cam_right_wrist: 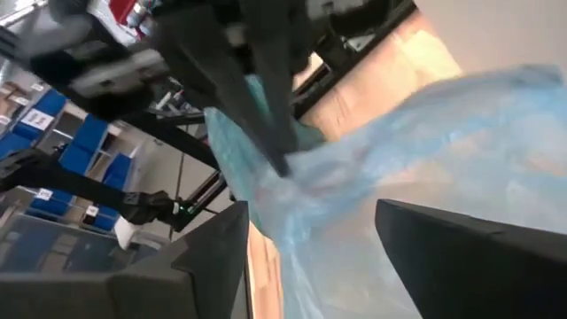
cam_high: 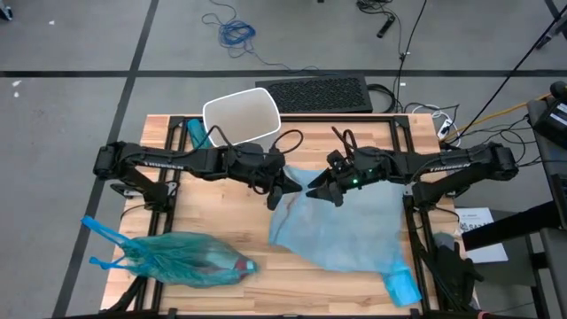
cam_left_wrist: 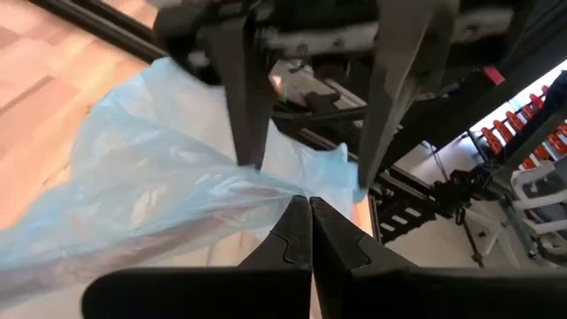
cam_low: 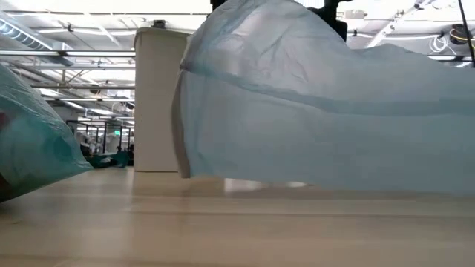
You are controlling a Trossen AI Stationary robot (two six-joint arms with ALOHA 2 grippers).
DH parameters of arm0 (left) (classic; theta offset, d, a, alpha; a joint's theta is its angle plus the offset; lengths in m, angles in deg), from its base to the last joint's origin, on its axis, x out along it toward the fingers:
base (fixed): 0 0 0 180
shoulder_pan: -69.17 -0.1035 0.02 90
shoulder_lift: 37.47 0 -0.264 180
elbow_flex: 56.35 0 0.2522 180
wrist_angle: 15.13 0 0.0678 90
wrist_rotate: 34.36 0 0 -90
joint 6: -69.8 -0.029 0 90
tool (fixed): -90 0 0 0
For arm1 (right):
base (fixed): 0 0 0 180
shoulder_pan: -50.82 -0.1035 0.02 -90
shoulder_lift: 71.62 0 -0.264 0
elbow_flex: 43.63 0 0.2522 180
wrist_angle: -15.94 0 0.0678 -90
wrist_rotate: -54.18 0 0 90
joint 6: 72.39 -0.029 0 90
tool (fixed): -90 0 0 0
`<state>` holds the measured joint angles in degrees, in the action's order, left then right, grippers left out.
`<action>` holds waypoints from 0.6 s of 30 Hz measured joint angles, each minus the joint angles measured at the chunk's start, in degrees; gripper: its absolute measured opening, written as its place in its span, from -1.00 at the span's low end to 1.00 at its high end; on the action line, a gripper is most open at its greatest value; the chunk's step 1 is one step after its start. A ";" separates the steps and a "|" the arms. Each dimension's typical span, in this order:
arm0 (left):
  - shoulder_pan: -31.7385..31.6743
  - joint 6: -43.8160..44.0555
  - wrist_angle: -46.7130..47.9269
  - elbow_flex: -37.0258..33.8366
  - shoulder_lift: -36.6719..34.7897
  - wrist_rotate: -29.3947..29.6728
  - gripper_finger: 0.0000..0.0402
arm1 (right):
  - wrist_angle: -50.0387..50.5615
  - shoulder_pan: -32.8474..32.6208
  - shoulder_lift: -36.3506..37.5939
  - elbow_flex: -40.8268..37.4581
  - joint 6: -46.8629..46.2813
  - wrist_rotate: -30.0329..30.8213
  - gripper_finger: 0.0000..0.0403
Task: Place trash/remove bag and relplace
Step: Open the new blue trash bag
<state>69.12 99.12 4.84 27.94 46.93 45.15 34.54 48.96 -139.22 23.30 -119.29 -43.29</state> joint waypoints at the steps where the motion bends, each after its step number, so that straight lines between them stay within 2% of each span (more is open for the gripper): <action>1: -0.05 0.00 -0.67 0.00 0.00 -0.05 -1.00 | -0.02 0.00 -0.38 0.00 -0.17 -0.26 0.21; 8: -0.64 1.23 -6.64 0.02 0.00 -3.61 -1.00 | -0.56 0.87 -2.72 0.00 -0.24 0.41 0.22; 11: -0.64 1.79 -7.34 0.04 0.00 -4.12 -1.00 | -2.05 1.22 -3.19 -0.09 0.13 1.21 0.17; 14: -0.64 1.81 -7.18 0.04 0.00 -4.28 -1.00 | -7.34 1.13 -3.32 -0.09 1.02 0.50 -0.04; 18: -0.73 1.79 -7.48 0.09 -0.02 -4.37 -1.00 | -10.52 1.13 -3.32 -0.07 2.01 -1.25 -0.54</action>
<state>68.40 100.91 -2.64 28.02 46.91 40.79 24.02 50.09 -142.53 23.23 -117.28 -44.54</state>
